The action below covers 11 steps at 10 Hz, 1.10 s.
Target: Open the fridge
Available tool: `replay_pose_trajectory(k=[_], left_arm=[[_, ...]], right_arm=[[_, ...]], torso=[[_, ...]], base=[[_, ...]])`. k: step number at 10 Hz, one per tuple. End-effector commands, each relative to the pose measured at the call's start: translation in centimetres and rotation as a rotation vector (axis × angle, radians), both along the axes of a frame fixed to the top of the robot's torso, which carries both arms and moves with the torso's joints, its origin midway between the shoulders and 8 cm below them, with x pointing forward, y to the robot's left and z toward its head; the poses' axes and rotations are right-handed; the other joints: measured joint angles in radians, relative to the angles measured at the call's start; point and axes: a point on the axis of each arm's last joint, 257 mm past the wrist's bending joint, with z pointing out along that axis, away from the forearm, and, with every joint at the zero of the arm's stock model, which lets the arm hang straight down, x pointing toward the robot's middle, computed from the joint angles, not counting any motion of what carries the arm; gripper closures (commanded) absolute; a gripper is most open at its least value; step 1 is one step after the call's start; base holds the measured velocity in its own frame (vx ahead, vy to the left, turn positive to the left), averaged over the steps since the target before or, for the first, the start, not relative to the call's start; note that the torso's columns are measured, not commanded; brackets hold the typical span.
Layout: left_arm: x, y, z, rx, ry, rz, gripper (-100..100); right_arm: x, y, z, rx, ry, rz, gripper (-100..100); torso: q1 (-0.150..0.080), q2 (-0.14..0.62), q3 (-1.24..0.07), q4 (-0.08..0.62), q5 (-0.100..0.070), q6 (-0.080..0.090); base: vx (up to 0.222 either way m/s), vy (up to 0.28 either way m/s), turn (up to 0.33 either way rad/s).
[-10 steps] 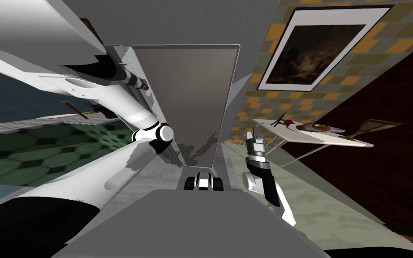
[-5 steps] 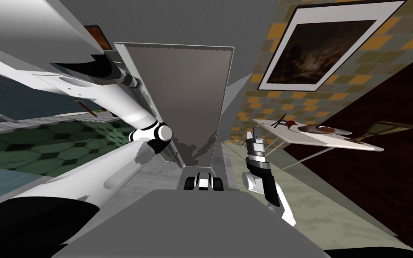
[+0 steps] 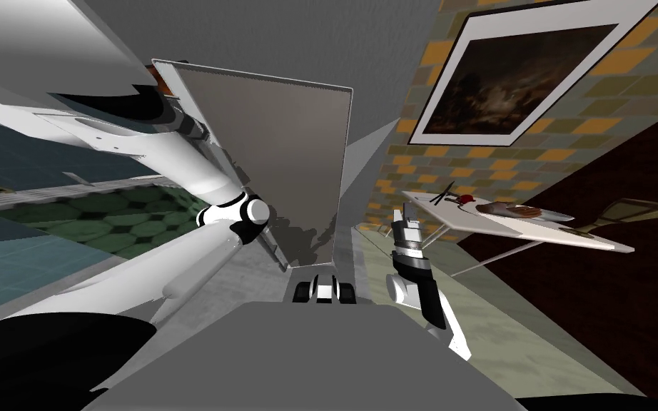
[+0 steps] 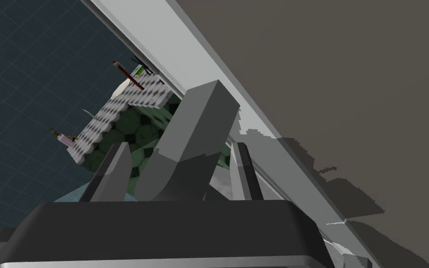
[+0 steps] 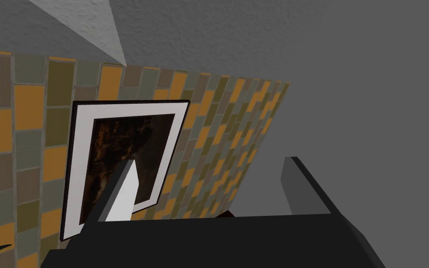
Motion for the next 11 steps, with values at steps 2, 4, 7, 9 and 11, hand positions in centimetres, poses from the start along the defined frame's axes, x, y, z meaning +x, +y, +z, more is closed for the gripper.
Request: replay_pose_trajectory(k=[2,4,7,9,11], left_arm=[[-0.9,1.2,0.0,-0.001,0.002,0.05,100],[-2.1,2.7,-0.3,-0.004,0.008,0.11,100],[-3.9,4.5,-0.2,-0.002,0.008,0.194,100],[-5.3,5.7,-0.2,0.0,0.008,0.25,100],[-6.6,6.7,-0.1,0.002,0.007,0.306,100]], right_arm=[[0.0,0.0,0.0,0.0,0.0,0.0,0],[0.0,0.0,0.0,0.0,0.0,0.0,0],[0.0,0.0,0.0,0.0,0.0,0.0,0],[0.0,0.0,0.0,0.0,0.0,0.0,0],[0.0,0.0,0.0,0.0,0.0,0.0,0]], torso=[[0.001,0.001,0.0,0.0,0.0,-0.001],[0.0,-0.001,0.0,-0.001,0.002,-0.003],[-0.002,-0.004,-0.002,-0.003,0.0,0.001],[-0.002,-0.003,-0.002,-0.002,0.0,0.001],[-0.001,-0.002,-0.001,-0.002,0.0,0.0]], base=[[-0.082,-0.131,0.076],[-0.059,-0.197,0.13],[-0.022,-0.22,0.12],[-0.057,-0.204,0.132],[-0.044,-0.239,0.115]])
